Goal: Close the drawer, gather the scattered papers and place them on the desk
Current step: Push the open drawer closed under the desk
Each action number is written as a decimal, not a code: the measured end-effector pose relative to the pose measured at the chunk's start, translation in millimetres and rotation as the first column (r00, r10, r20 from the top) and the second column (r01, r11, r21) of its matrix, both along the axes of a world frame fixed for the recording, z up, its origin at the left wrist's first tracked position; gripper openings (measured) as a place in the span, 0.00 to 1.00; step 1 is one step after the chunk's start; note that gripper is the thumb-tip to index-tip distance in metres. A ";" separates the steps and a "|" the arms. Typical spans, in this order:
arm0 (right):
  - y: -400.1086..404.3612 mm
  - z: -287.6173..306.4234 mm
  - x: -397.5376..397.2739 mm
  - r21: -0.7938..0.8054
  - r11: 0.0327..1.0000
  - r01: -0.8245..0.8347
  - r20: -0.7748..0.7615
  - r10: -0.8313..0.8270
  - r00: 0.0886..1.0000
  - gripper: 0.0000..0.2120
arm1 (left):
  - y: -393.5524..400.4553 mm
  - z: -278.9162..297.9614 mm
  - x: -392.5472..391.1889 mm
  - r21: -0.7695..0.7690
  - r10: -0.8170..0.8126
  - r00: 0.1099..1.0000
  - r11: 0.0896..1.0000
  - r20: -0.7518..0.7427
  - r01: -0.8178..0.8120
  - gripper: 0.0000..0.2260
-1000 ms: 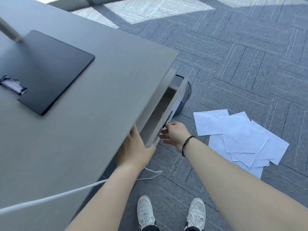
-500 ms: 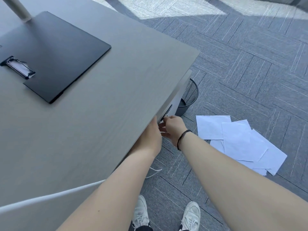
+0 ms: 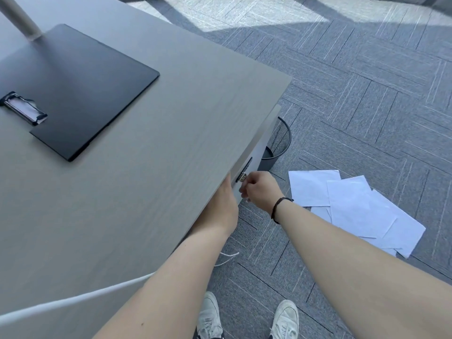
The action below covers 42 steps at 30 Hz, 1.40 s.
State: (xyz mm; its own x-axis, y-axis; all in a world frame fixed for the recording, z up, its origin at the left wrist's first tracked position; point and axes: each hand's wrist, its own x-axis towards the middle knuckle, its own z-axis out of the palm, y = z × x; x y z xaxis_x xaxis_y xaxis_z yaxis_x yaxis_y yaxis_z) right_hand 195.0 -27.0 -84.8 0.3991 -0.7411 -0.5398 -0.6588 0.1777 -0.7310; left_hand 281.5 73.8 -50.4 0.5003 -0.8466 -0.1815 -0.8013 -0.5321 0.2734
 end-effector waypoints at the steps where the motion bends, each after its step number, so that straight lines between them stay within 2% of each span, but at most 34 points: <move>1: 1.1 -1.0 1.3 0.019 1.000 0.008 0.015 -0.008 1.000 0.11 | 0.0 1.0 -0.4 -0.003 0.003 1.000 1.000 -0.016 -0.003 0.32; 4: -1.0 2.6 6.5 0.173 0.985 0.009 0.071 -0.021 0.997 0.07 | 0.6 2.8 -1.3 0.011 0.008 1.000 1.000 -0.004 -0.008 0.32; 9: -18.0 11.9 9.2 0.083 0.970 -0.228 -0.029 0.231 0.973 0.09 | 0.6 3.6 -3.0 0.067 -0.019 0.995 0.998 0.093 0.013 0.33; 12: -20.7 16.3 10.8 -0.145 0.889 -0.434 -0.255 0.390 0.885 0.11 | 0.2 2.0 -5.4 0.072 -0.032 0.973 0.997 0.230 0.016 0.33; 15: -10.9 15.3 6.1 -0.397 0.729 -0.558 -0.445 0.378 0.811 0.10 | -0.2 -4.4 -4.2 0.059 -0.036 0.965 0.998 0.258 0.022 0.32; 17: -2.4 11.0 2.5 -0.510 0.610 -0.606 -0.501 0.362 0.786 0.08 | -0.3 -3.3 -3.8 0.049 -0.033 0.977 0.999 0.210 0.023 0.33; 19: 3.1 7.4 1.0 -0.578 0.533 -0.618 -0.516 0.348 0.783 0.03 | -0.6 -2.0 -3.9 0.052 -0.034 0.980 0.998 0.195 0.024 0.34; 21: 4.9 4.0 1.3 -0.618 0.511 -0.597 -0.530 0.291 0.797 0.10 | -0.4 -2.8 -3.1 0.046 -0.030 0.982 0.999 0.186 0.022 0.33; 24: 3.9 0.0 0.9 -0.613 0.540 -0.577 -0.531 0.259 0.807 0.15 | -0.6 -3.4 -3.4 0.006 -0.025 0.979 1.000 0.201 0.025 0.32; 29: 4.9 -3.6 2.3 -0.611 0.567 -0.553 -0.514 0.247 0.822 0.07 | 0.1 -2.0 -3.5 -0.002 -0.037 0.984 0.999 0.173 0.038 0.33; 31: 2.5 -5.0 0.0 -0.628 0.553 -0.547 -0.505 0.244 0.828 0.07 | 0.3 4.4 -3.2 0.026 -0.051 0.988 0.999 0.145 0.048 0.33; 34: 0.8 -6.3 -2.3 -0.646 0.542 -0.538 -0.504 0.227 0.833 0.10 | 1.8 9.0 -4.3 0.061 -0.007 1.000 0.998 0.014 0.006 0.31; 35: 1.6 -5.0 -2.1 -0.644 0.543 -0.539 -0.508 0.223 0.832 0.10 | 1.8 9.0 -4.0 0.031 -0.018 0.998 0.999 0.061 0.017 0.31; 36: 2.9 -3.8 -1.4 -0.637 0.554 -0.537 -0.508 0.222 0.832 0.09 | 1.2 7.8 -3.3 0.007 -0.028 0.991 1.000 0.128 0.027 0.31; 38: 5.9 -1.1 -1.9 -0.611 0.592 -0.525 -0.501 0.225 0.836 0.07 | 0.1 -0.4 -1.5 0.032 -0.013 0.988 0.999 0.157 0.008 0.32; 42: 17.1 10.0 -22.1 -0.567 0.710 -0.418 -0.439 0.168 0.882 0.10 | -4.2 7.3 -6.9 0.137 0.015 0.998 0.990 0.058 -0.023 0.36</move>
